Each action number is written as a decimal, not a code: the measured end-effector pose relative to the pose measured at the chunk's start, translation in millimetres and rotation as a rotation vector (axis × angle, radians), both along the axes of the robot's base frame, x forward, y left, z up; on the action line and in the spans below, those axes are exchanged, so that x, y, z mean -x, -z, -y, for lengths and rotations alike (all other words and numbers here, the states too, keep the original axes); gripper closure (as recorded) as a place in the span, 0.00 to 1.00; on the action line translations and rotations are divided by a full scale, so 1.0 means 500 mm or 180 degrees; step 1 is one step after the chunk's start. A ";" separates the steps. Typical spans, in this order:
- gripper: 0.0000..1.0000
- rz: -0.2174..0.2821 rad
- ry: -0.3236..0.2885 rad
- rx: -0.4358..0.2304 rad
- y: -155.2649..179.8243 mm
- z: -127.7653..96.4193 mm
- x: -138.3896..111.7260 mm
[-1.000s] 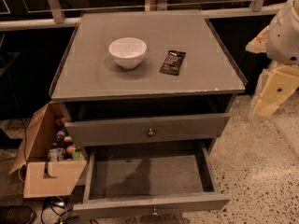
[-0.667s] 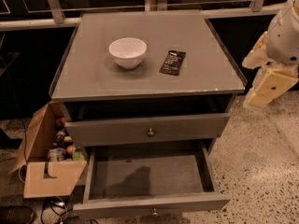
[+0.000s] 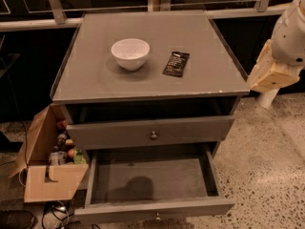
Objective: Close middle drawer
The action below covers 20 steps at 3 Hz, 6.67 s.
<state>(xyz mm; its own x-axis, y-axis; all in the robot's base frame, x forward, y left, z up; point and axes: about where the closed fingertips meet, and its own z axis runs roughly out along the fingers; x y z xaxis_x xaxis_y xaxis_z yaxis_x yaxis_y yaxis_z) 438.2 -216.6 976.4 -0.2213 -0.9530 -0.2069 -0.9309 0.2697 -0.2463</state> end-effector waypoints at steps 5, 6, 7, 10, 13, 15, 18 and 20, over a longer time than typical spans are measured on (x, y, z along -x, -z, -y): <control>1.00 -0.0624 0.0315 0.0175 0.269 0.015 0.120; 1.00 -0.0873 0.0387 0.0088 0.351 -0.003 0.148; 1.00 -0.1336 0.0503 -0.0032 0.503 -0.041 0.192; 1.00 -0.1761 0.0626 -0.0252 0.640 -0.086 0.237; 1.00 -0.1985 0.1203 -0.0483 0.777 -0.073 0.254; 1.00 -0.2058 0.1740 -0.0770 0.850 -0.069 0.225; 1.00 -0.2175 0.2338 -0.0977 0.932 -0.056 0.212; 1.00 -0.2557 0.2914 -0.0988 1.086 -0.037 0.214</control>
Offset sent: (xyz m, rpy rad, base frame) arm -0.0639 -0.0211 -0.1401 -0.0818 0.1859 -0.1574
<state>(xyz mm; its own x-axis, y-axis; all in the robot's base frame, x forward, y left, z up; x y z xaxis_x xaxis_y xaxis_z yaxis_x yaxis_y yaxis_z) 331.3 -198.1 433.2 -0.9419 -0.3189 0.1051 -0.2295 0.8399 0.4918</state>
